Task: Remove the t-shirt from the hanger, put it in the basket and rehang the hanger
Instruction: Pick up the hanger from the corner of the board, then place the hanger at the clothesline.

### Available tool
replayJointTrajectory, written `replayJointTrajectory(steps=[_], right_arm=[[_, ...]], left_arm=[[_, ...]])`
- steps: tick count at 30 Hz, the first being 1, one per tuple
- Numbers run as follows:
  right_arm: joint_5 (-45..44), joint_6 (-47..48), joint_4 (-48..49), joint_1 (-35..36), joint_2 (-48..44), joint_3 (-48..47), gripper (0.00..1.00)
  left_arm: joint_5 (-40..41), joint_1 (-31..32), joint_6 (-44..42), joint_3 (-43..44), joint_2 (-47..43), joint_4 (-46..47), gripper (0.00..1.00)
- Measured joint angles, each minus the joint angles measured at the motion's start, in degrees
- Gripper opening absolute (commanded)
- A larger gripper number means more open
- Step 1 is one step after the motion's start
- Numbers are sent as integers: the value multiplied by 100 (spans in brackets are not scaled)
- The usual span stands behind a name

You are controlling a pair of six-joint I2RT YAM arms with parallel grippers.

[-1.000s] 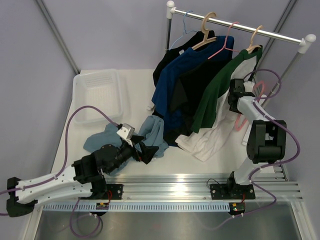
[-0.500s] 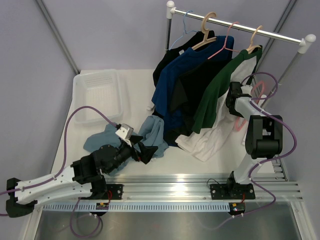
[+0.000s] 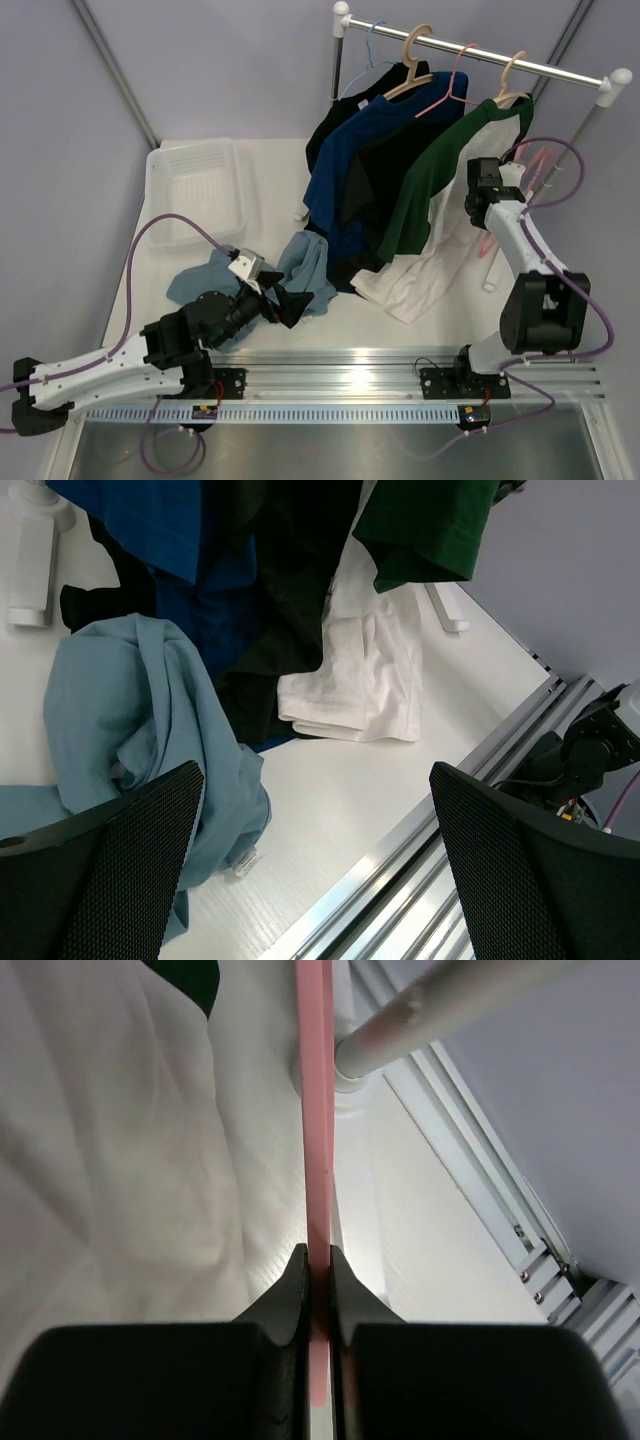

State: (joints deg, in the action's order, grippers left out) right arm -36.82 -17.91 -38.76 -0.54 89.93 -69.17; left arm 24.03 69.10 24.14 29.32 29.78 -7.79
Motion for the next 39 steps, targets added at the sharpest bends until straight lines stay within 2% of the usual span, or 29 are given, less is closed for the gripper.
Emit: replayJointTrajectory(steps=[5,10,18,25,33,39], right_arm=[[175,-39,-605,-2,-1248,-404,0],[382,26,-1029,-2,-1937,-944,0],[1755,295,-1580,-22,-2887,-1220,0],[3123,649,-1681,-26,-3799,-1381,0],[3270,1051,-1821,-26,-3528,-1891,0],[2881,1082,-2114,-26,-3049,-2181,0]], left_arm=[[-2,0,-17,0,68,9,99],[4,0,-20,0,57,13,99],[72,0,-37,0,92,15,99],[83,0,-61,0,144,17,99],[76,0,-63,0,52,17,99],[37,0,-61,-2,-2,22,99]])
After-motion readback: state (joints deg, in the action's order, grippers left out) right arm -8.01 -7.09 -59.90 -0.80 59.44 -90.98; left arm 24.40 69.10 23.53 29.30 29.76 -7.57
